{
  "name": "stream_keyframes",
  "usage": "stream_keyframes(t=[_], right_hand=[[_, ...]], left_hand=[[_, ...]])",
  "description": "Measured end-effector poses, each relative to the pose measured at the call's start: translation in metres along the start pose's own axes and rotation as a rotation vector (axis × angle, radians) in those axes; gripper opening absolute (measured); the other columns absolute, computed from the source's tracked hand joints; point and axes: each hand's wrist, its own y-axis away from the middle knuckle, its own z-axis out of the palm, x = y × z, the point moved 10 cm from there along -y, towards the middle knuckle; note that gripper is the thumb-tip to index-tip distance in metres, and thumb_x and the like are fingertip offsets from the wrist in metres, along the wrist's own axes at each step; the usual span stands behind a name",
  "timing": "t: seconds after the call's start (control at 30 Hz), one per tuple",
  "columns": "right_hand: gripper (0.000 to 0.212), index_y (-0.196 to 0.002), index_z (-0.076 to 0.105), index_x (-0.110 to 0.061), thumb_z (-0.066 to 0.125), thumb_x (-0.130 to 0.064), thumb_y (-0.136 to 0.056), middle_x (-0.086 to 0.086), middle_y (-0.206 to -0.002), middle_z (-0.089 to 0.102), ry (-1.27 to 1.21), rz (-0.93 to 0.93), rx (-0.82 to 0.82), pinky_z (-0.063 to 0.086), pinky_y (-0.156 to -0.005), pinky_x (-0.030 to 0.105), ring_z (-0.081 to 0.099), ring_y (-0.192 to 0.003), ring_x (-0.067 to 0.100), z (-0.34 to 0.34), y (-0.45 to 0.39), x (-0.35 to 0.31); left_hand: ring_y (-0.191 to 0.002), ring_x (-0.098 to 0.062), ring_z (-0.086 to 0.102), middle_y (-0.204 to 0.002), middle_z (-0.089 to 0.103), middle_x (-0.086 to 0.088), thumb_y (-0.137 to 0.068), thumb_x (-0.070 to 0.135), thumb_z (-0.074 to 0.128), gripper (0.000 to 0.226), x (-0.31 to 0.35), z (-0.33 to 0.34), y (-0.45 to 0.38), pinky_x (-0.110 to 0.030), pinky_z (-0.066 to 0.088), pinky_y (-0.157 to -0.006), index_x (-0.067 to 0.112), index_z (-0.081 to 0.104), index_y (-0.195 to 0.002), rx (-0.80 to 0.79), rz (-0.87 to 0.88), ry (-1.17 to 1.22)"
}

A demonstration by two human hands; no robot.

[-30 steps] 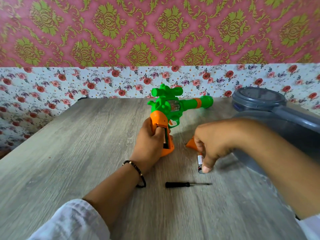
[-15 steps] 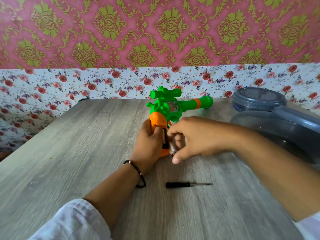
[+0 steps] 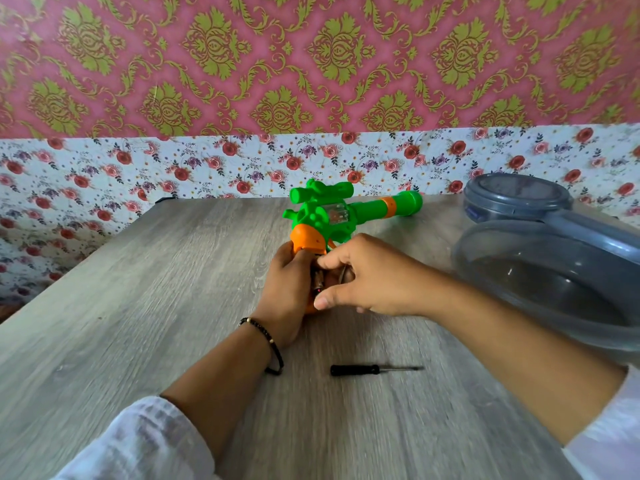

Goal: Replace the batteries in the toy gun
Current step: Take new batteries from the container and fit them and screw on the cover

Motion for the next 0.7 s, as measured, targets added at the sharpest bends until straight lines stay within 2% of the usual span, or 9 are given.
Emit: stream_keyframes(t=[0.07,0.17,0.23,0.3,0.37,0.47,0.6,0.7], right_hand=[[0.031,-0.09,0.064,0.005,0.073,-0.021,-0.077,0.005,-0.059,0.045,0.012,-0.004,0.036,0.039,-0.053,0.033,0.038,-0.046,0.004,-0.002,-0.001,0.001],[0.02,-0.089,0.068,-0.002,0.07,-0.019,-0.081,0.013,-0.065,0.055,0.023,-0.002,0.107,0.035,-0.052,0.027,0.043,-0.044,0.003,-0.006,0.0,0.004],[0.015,-0.09,0.07,-0.01,0.071,-0.02,-0.079,0.008,-0.069,0.061,0.03,0.01,0.185,0.034,-0.051,0.024,0.043,-0.046,0.003,-0.01,0.001,0.006],[0.015,-0.089,0.069,-0.018,0.075,-0.019,-0.075,-0.002,-0.07,0.06,0.01,0.034,0.283,0.035,-0.053,0.023,0.043,-0.053,0.001,-0.015,0.003,0.008],[0.015,-0.078,0.066,-0.023,0.078,-0.016,-0.071,-0.01,-0.063,0.056,-0.073,0.039,0.369,0.036,-0.052,0.019,0.044,-0.052,0.001,-0.018,0.006,0.009],[0.02,-0.07,0.063,-0.023,0.079,-0.012,-0.068,-0.012,-0.057,0.053,-0.126,0.044,0.449,0.034,-0.048,0.012,0.045,-0.049,-0.003,-0.021,0.009,0.009],[0.023,-0.065,0.063,-0.027,0.077,-0.009,-0.067,-0.01,-0.056,0.056,-0.026,0.034,0.51,0.035,-0.048,0.014,0.046,-0.047,0.002,-0.023,0.014,0.005],[0.012,-0.067,0.071,-0.019,0.078,-0.009,-0.067,0.0,-0.056,0.062,-0.033,0.029,0.517,0.038,-0.051,0.019,0.046,-0.048,0.007,-0.022,0.015,0.006]], left_hand=[[-0.068,-0.024,0.058,-0.076,0.06,-0.013,-0.092,0.009,0.044,0.017,0.0,0.001,0.0,-0.029,0.046,-0.056,0.001,0.058,-0.099,-0.009,0.005,0.012],[-0.073,-0.024,0.062,-0.082,0.064,-0.015,-0.093,0.012,0.04,0.021,0.0,-0.001,0.001,-0.028,0.048,-0.057,0.004,0.059,-0.099,0.008,-0.004,0.03],[-0.064,-0.019,0.063,-0.082,0.066,-0.013,-0.095,0.024,0.035,0.032,-0.001,0.003,0.002,-0.022,0.047,-0.05,0.002,0.059,-0.098,-0.029,-0.036,0.069],[-0.053,-0.014,0.06,-0.07,0.067,-0.008,-0.097,0.032,0.028,0.044,-0.002,0.008,0.005,-0.019,0.044,-0.045,0.006,0.062,-0.084,-0.075,-0.069,0.12],[-0.05,-0.013,0.061,-0.061,0.068,-0.004,-0.098,0.036,0.023,0.052,0.001,0.012,0.007,-0.018,0.045,-0.046,0.01,0.062,-0.074,-0.108,-0.062,0.156],[-0.049,-0.012,0.06,-0.062,0.068,-0.004,-0.097,0.038,0.021,0.053,0.004,0.015,0.01,-0.019,0.046,-0.049,0.011,0.062,-0.076,-0.12,-0.049,0.176],[-0.05,-0.014,0.046,-0.062,0.061,-0.003,-0.096,0.038,0.024,0.051,0.006,0.012,0.014,-0.02,0.035,-0.046,0.018,0.058,-0.065,-0.091,-0.037,0.123],[-0.043,-0.009,0.053,-0.053,0.062,0.002,-0.098,0.035,0.023,0.058,0.007,0.013,0.016,-0.019,0.039,-0.044,0.015,0.059,-0.057,-0.081,-0.036,0.128]])
